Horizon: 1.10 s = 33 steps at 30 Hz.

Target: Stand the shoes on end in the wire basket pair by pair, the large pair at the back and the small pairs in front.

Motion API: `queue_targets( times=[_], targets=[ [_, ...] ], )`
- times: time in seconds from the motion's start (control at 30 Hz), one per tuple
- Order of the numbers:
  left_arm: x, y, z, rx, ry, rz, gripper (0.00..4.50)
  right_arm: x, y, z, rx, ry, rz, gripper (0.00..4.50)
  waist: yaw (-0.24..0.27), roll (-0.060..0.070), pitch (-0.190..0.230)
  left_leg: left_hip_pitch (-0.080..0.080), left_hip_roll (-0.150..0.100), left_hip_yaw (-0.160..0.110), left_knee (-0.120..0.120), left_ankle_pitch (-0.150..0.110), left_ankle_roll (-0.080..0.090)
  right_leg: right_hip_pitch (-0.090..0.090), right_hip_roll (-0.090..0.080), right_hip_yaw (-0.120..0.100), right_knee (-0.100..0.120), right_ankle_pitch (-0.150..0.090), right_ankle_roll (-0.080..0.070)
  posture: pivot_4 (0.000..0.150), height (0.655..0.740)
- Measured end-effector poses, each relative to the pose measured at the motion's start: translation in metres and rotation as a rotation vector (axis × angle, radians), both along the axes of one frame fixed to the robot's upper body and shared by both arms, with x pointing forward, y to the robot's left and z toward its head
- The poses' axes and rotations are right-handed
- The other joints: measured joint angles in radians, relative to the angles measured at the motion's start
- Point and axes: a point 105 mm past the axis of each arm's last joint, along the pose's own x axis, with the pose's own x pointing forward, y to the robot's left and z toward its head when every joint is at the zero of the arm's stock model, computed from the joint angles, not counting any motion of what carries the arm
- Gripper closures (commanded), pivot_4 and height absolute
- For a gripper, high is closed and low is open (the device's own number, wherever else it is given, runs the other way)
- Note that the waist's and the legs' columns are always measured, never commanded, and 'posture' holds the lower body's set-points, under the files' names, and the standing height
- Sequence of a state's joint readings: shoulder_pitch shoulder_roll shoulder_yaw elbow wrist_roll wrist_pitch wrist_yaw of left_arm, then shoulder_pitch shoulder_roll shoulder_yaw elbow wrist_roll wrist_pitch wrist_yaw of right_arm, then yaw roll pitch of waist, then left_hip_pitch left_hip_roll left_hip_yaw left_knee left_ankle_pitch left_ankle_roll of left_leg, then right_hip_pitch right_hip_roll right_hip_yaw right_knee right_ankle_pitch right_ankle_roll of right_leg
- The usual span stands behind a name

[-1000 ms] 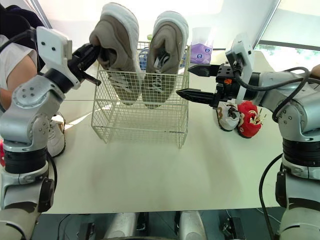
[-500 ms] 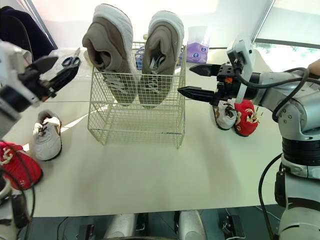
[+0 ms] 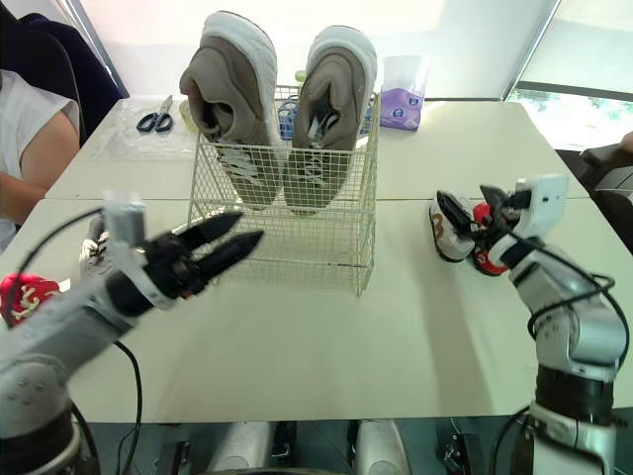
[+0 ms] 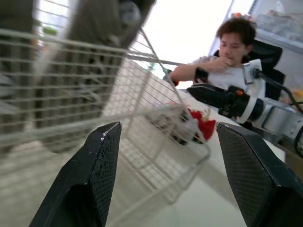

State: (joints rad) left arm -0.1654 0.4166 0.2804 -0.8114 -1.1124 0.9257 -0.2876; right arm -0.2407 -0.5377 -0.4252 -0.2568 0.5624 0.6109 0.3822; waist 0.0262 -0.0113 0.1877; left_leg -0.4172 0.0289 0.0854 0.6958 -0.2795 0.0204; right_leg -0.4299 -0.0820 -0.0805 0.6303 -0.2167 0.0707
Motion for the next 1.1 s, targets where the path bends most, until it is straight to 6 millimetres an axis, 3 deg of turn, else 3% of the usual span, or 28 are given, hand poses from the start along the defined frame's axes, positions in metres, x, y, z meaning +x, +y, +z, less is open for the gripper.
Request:
queue_targets(
  times=[0.23,0.4,0.57,0.77,0.87,1.0,1.1],
  targets=[
    [-0.013,-0.029,-0.033,0.116,0.015,-0.051,1.23,-0.017,-0.005,-0.033,0.019,0.084,-0.077,0.0,-0.014,0.005,-0.003,0.006,0.001,0.0,-0.001,0.0,0.0,0.004,0.003,0.002,0.0,-0.004,-0.007,0.15,0.74],
    [-0.019,-0.03,-0.035,0.148,-0.02,-0.088,1.23,-0.02,-0.006,-0.055,0.027,0.132,-0.111,0.0,-0.014,0.007,-0.003,0.006,0.001,0.001,-0.003,0.0,0.0,0.002,0.003,0.002,-0.001,-0.004,-0.008,0.15,0.74],
    [-0.024,-0.032,-0.039,0.191,-0.028,-0.139,1.23,-0.012,0.002,-0.077,0.053,0.168,-0.107,0.0,-0.015,0.007,-0.003,0.006,0.001,0.001,-0.004,0.0,0.0,0.002,0.003,0.002,-0.001,-0.004,-0.008,0.15,0.74],
    [-0.02,-0.032,-0.04,0.187,-0.034,-0.137,1.23,0.008,0.005,-0.087,0.02,0.154,-0.119,0.0,-0.016,0.007,-0.003,0.006,0.001,0.001,-0.004,0.0,0.0,0.002,0.003,0.003,-0.002,-0.004,-0.008,0.15,0.74],
    [-0.021,-0.035,-0.041,0.18,-0.033,-0.14,1.19,0.02,0.008,-0.098,0.008,0.168,-0.132,0.89,-0.018,0.008,-0.003,0.006,0.001,0.001,-0.004,0.0,0.0,0.002,0.003,0.003,-0.002,-0.004,-0.008,0.15,0.74],
    [-0.021,-0.034,-0.046,0.183,-0.016,-0.129,1.19,0.025,0.006,-0.103,-0.01,0.165,-0.154,2.86,-0.016,0.008,-0.003,0.006,0.001,0.002,-0.007,0.0,0.0,0.001,0.003,0.003,-0.002,-0.005,-0.008,0.15,0.74],
    [-0.022,-0.032,-0.048,0.186,-0.01,-0.115,1.19,0.028,0.006,-0.099,-0.023,0.14,-0.171,3.56,-0.016,0.008,-0.003,0.006,0.001,0.002,-0.007,0.0,0.0,0.001,0.003,0.004,-0.002,-0.005,-0.008,0.15,0.74]
  ],
)
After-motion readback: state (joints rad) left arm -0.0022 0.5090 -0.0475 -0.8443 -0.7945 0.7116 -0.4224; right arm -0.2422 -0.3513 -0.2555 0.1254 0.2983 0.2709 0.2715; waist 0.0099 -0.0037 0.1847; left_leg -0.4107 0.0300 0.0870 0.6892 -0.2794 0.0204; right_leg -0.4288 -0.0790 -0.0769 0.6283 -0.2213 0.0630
